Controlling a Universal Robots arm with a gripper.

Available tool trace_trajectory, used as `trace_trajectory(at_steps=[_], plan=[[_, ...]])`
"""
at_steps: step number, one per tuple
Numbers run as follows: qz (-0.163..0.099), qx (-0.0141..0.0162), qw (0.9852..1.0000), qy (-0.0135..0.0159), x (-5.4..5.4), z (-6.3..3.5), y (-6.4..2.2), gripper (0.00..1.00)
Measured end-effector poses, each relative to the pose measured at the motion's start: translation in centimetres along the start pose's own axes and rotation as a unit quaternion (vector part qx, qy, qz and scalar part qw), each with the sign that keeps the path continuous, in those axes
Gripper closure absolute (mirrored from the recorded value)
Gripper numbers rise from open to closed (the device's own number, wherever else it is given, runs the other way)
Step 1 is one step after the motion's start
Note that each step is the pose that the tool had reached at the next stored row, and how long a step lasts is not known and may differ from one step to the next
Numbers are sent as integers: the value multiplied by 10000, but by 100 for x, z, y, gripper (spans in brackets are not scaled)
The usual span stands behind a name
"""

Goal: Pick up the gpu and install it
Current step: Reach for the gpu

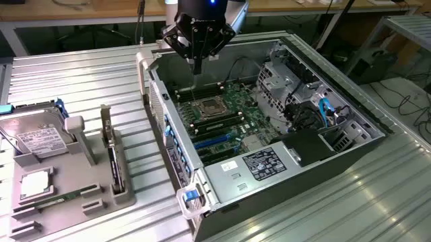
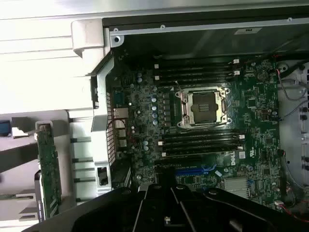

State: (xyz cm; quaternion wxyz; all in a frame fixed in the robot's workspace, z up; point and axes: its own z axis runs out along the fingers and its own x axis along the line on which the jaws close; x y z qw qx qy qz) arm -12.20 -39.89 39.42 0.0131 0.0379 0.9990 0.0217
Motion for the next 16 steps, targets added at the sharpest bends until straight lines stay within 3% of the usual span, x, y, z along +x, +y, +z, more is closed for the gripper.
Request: trace_trajectory(at_steps=[16], plan=[[0, 0, 10000, 0, 89, -2, -7, 89]])
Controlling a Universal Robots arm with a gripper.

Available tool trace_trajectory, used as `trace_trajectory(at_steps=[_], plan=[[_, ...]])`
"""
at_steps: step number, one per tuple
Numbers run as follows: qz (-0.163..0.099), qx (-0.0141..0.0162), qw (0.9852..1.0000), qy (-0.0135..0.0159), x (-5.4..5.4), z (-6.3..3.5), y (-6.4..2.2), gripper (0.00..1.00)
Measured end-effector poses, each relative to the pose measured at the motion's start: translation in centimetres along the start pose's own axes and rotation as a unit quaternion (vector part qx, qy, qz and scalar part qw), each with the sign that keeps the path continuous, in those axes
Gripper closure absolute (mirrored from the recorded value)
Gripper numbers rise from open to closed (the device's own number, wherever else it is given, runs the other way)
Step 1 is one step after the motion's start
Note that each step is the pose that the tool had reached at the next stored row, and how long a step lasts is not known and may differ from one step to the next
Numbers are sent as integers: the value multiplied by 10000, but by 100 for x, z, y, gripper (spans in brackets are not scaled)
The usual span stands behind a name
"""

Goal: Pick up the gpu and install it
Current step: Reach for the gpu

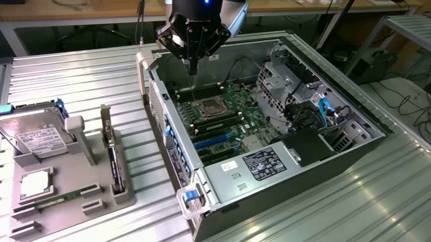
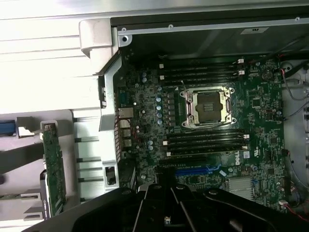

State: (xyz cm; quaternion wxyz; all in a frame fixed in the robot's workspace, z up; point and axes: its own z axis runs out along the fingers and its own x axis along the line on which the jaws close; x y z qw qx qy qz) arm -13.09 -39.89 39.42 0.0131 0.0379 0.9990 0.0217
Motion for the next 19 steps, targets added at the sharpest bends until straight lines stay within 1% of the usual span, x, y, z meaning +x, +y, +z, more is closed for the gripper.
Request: trace_trajectory(at_steps=[19], plan=[[0, 0, 10000, 0, 83, -2, -6, 89]])
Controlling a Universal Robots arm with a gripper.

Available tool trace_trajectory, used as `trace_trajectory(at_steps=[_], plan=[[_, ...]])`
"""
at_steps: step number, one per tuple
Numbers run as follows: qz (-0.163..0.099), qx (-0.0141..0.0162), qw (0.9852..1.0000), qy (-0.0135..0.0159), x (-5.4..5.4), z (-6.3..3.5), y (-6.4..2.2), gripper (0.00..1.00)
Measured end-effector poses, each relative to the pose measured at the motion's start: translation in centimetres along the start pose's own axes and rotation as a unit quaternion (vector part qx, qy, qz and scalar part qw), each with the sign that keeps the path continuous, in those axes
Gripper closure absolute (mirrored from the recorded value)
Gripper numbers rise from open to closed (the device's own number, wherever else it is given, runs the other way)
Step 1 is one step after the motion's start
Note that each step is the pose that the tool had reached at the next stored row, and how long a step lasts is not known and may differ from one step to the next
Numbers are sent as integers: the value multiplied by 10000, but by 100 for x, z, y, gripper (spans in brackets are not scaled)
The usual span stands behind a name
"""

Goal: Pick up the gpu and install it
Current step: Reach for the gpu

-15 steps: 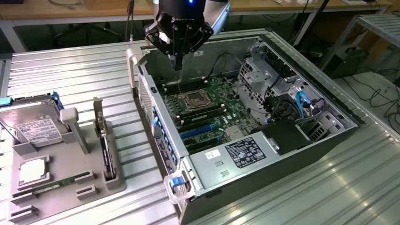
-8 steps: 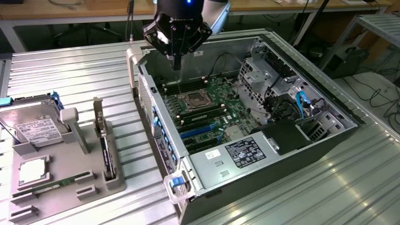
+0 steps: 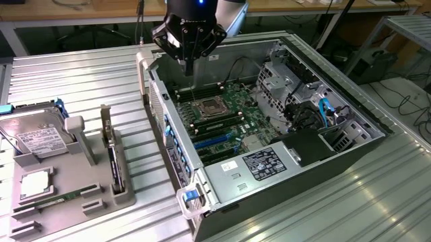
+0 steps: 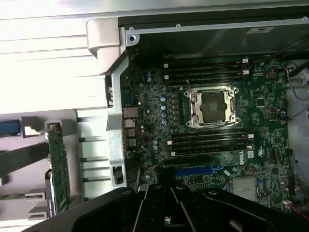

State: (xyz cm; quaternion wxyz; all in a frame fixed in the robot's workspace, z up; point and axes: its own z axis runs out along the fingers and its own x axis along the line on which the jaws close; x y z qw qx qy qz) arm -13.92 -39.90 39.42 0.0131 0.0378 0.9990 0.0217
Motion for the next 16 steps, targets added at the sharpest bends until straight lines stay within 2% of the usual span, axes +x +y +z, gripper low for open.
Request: trace_trajectory(at_steps=[16], plan=[[1, 0, 10000, 0, 60, -2, -5, 89]])
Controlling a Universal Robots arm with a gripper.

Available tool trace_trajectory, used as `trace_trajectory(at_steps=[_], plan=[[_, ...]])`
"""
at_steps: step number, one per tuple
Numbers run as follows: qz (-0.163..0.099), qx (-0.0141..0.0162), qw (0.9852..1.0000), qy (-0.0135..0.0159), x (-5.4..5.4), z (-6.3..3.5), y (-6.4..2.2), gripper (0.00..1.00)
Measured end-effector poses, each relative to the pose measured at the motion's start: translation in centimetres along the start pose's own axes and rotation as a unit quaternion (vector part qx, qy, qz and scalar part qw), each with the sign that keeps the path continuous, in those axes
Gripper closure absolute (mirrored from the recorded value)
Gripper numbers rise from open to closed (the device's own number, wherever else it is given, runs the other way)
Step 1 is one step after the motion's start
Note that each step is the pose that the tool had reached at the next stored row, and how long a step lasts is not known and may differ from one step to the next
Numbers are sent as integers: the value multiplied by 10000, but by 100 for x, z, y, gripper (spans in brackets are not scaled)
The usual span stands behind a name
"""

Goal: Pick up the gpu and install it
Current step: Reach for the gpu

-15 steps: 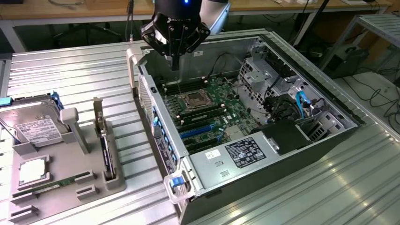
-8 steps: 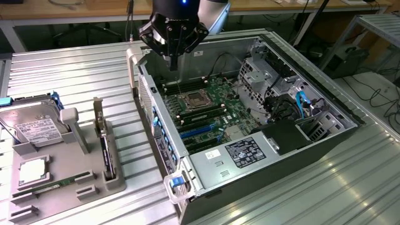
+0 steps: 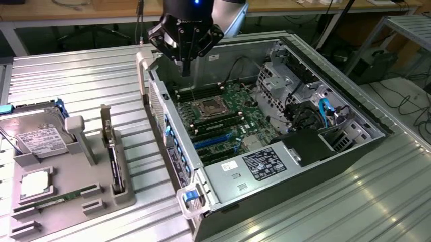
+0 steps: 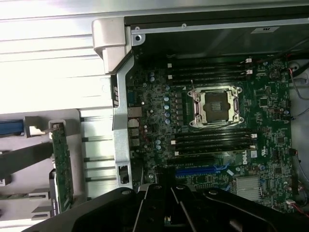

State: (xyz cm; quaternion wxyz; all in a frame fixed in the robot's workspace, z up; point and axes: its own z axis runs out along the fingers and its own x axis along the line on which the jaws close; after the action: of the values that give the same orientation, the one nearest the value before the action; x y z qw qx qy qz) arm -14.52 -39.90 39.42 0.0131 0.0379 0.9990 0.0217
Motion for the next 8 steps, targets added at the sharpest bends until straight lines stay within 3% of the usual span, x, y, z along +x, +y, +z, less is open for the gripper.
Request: trace_trajectory(at_steps=[8], plan=[[0, 0, 10000, 0, 26, -1, -2, 89]])
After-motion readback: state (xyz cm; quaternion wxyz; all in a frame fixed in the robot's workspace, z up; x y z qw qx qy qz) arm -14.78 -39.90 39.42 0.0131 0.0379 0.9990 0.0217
